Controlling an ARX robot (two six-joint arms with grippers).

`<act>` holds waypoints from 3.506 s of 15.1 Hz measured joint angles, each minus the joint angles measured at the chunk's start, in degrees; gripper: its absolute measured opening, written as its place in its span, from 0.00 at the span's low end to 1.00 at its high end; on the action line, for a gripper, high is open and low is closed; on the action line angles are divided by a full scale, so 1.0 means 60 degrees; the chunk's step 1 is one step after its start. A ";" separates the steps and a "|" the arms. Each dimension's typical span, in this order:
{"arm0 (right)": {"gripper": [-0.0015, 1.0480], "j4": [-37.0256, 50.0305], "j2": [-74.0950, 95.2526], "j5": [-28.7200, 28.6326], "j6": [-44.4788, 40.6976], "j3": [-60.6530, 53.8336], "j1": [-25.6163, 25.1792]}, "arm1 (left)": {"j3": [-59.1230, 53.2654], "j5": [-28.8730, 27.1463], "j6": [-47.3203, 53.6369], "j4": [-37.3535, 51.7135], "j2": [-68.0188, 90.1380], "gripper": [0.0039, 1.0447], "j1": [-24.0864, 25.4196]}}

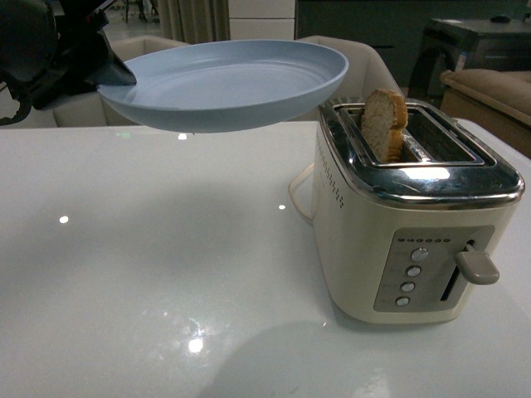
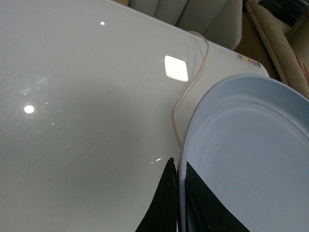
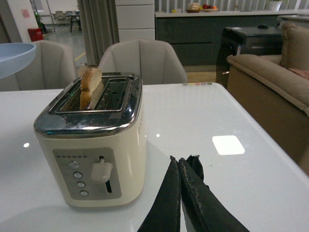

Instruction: Left arm holds plate, right arm toasts bread

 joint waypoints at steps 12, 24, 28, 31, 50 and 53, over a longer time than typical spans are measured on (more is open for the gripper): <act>0.60 0.0044 -0.0051 0.0000 -0.0022 0.0000 0.0000 | 0.0000 0.0004 0.0000 0.0004 0.0000 0.02 0.0000; 0.94 0.0044 -0.0051 0.0000 -0.0022 0.0000 0.0000 | 0.0168 -0.1362 0.1351 -0.0240 0.0000 0.02 -0.0124; 0.94 0.0047 -0.0051 -0.0004 -0.0022 0.0000 0.0000 | 0.0503 -0.1111 0.1534 0.0142 0.0353 0.02 0.0189; 0.94 0.0044 -0.0051 -0.0004 -0.0022 0.0000 0.0000 | 0.0623 -0.1188 0.1144 0.0353 0.1515 0.02 0.0820; 0.94 0.0044 -0.0051 0.0000 -0.0022 0.0000 0.0000 | 0.0794 -0.2546 0.1628 0.1064 0.4783 0.02 0.1690; 0.94 0.0044 -0.0051 -0.0004 -0.0022 0.0000 0.0000 | 0.0754 -0.2812 0.2109 0.1129 0.4783 0.17 0.1694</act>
